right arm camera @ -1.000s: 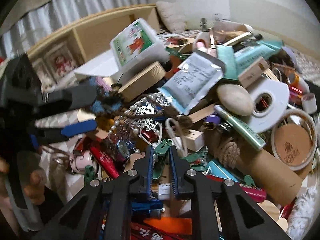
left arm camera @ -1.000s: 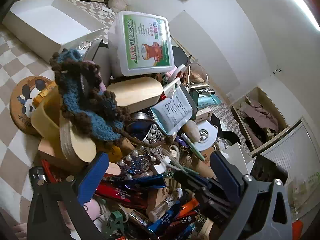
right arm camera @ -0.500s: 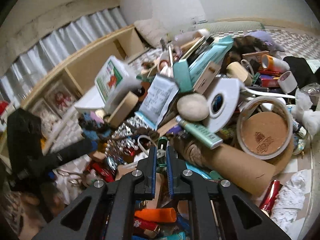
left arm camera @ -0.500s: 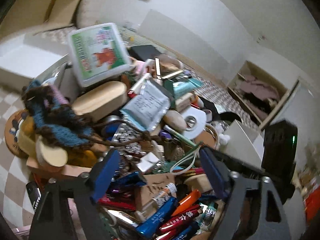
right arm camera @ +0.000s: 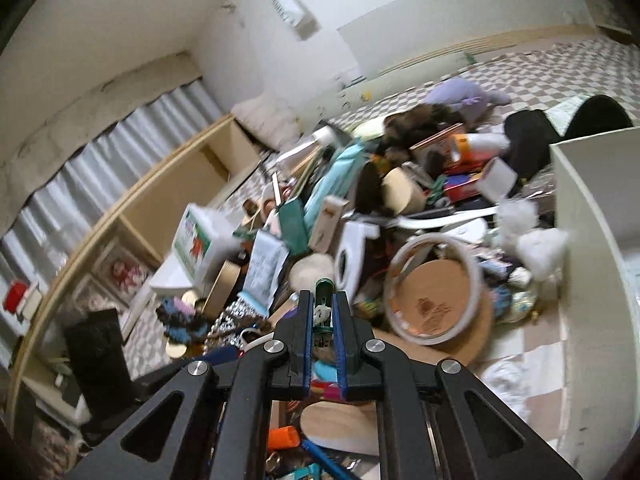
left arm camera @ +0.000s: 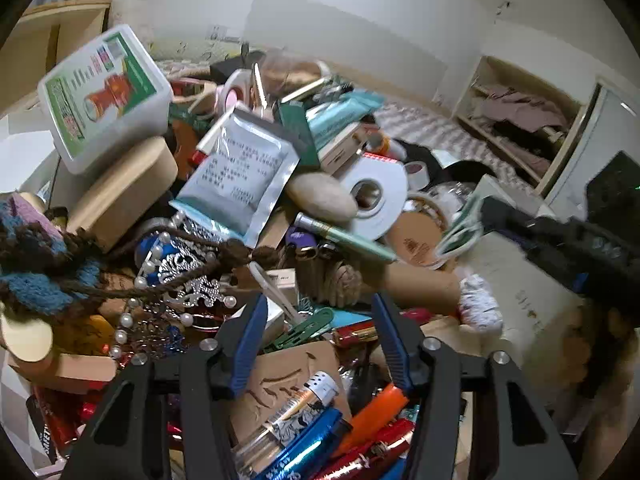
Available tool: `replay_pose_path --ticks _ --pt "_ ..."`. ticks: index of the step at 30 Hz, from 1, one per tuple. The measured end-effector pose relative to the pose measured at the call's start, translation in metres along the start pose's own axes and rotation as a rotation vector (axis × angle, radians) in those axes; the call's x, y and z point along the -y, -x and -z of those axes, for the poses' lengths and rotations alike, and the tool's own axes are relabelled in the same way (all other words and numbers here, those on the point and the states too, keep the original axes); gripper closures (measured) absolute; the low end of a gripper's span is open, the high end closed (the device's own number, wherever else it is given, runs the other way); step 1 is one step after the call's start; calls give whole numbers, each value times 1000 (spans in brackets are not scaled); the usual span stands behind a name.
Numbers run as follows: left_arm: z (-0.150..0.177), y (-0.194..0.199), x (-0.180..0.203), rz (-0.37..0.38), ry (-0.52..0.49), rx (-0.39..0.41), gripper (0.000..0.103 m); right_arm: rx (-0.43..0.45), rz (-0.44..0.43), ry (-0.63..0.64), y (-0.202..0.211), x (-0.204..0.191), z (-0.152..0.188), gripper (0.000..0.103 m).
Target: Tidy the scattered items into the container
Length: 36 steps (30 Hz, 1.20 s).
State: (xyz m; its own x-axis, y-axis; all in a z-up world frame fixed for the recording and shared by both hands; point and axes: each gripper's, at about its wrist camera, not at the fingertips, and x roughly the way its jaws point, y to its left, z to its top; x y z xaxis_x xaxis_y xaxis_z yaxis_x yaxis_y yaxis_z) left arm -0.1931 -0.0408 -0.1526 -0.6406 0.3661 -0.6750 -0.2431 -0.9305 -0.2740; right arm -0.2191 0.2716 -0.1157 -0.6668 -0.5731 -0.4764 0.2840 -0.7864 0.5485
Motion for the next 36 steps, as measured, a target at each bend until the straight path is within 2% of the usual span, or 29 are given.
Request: replay_pose_path --ticks 2,6,8,11,15,22,29,36 --pt "0 -4 -1 -43 -13 -11 66 7 -5 -22 3 6 -2 93" --pt "-2 -9 -7 -70 6 -18 77 6 -9 -35 3 11 -3 92" --pt "-2 -8 -14 -73 33 -18 93 2 -10 -33 3 11 -3 92" --pt "-1 0 -25 -37 89 -17 96 -4 -9 -30 1 10 -1 92" --pt "0 15 -26 -3 106 12 99 -13 -10 -33 -1 11 0 92" --pt "-6 33 3 33 62 132 99 -8 -17 -38 1 11 0 92" --pt "-15 38 24 54 49 160 99 12 -23 -69 5 15 -2 92" --pt "-27 40 56 82 12 192 99 78 -47 -58 25 0 -9 93"
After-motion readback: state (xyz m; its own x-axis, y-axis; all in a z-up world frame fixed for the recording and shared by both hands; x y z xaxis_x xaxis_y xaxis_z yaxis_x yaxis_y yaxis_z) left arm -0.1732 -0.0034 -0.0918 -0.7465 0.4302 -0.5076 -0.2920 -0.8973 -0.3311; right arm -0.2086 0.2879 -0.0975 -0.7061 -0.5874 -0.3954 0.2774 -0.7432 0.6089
